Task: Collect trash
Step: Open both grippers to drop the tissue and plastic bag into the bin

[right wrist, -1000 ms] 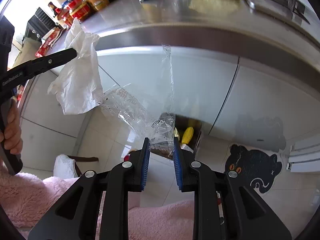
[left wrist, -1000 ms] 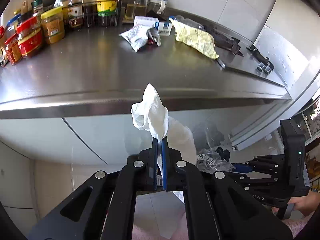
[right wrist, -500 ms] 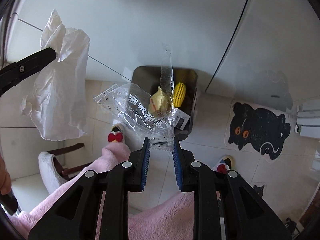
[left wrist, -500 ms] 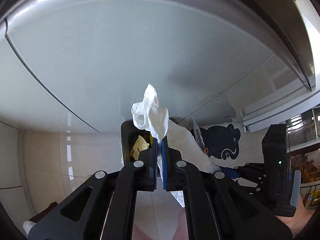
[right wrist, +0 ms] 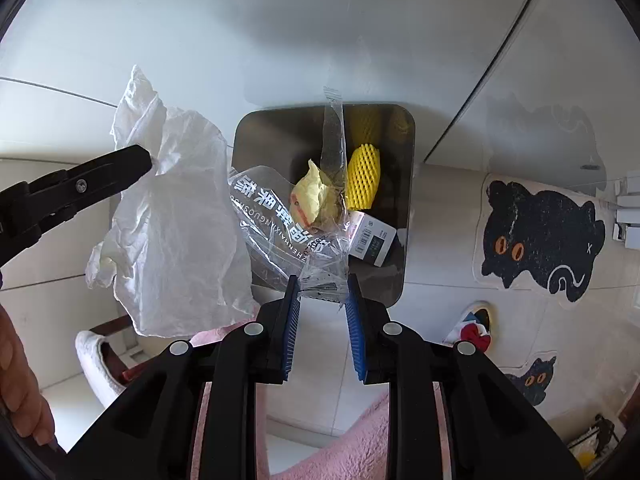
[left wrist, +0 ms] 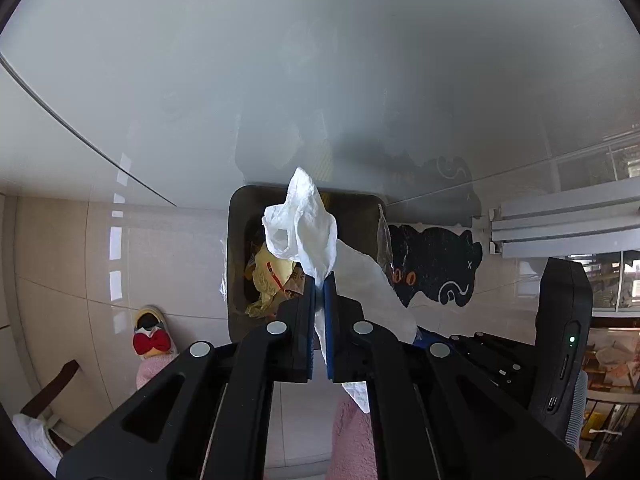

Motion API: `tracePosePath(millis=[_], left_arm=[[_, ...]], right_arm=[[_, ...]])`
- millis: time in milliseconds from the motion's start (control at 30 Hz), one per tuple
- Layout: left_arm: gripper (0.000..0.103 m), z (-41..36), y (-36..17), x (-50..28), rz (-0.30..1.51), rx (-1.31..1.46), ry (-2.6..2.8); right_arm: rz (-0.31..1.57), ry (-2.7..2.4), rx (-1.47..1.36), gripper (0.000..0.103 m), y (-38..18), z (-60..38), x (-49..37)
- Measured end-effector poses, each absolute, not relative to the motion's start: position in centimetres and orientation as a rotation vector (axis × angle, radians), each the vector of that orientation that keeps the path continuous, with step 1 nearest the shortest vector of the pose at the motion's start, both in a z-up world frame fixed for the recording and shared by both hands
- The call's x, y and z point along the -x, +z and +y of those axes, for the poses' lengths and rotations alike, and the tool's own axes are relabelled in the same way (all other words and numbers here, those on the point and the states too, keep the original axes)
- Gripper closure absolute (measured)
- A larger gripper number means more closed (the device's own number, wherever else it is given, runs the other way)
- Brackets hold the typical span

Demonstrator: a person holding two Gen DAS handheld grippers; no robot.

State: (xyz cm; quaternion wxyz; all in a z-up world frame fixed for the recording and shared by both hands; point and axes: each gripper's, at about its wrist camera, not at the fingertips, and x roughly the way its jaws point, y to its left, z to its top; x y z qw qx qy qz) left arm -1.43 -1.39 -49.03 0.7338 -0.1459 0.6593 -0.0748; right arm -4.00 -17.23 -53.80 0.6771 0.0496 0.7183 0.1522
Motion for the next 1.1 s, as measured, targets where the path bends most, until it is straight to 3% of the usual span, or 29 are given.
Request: tracePosePath(millis=[167, 267, 367, 467, 567, 700, 867, 1100], left_arm=[[0.095, -1.2, -49.8, 1.0, 1.445, 0.342, -0.187], [0.077, -1.2, -49.7, 0.8, 1.437, 0.348, -0.194], [0.068, -1.0, -49.5, 0.6, 1.429, 0.350, -0.184], [0.055, -0.4, -49.2, 0.5, 1.422, 0.354, -0.166], [0.036, 0.1, -48.6, 0.5, 1.413, 0.355, -0.154], [0.016, 0.6, -47.3, 0.7, 1.392, 0.353, -0.140], [0.013, 1.2, -44.4, 1.4, 1.359, 0.349, -0.137], [0.009, 1.5, -37.4, 3.3, 1.261, 0.316, -0.159]], right_arm=[[1.614, 0.318, -0.115, 0.076, -54.5, -17.1, 3.7], [1.612, 0.307, -0.124, 0.072, -54.7, -17.4, 3.5], [1.609, 0.303, -0.130, 0.057, -54.6, -17.5, 3.3], [1.611, 0.307, -0.109, 0.049, -54.4, -17.5, 3.2], [1.592, 0.314, -0.080, 0.031, -53.8, -17.5, 3.3], [1.555, 0.316, -0.074, 0.015, -52.0, -18.1, 3.2], [1.497, 0.321, -0.093, 0.005, -48.3, -19.1, 3.2], [1.391, 0.363, -0.101, 0.004, -40.5, -20.8, 4.0]])
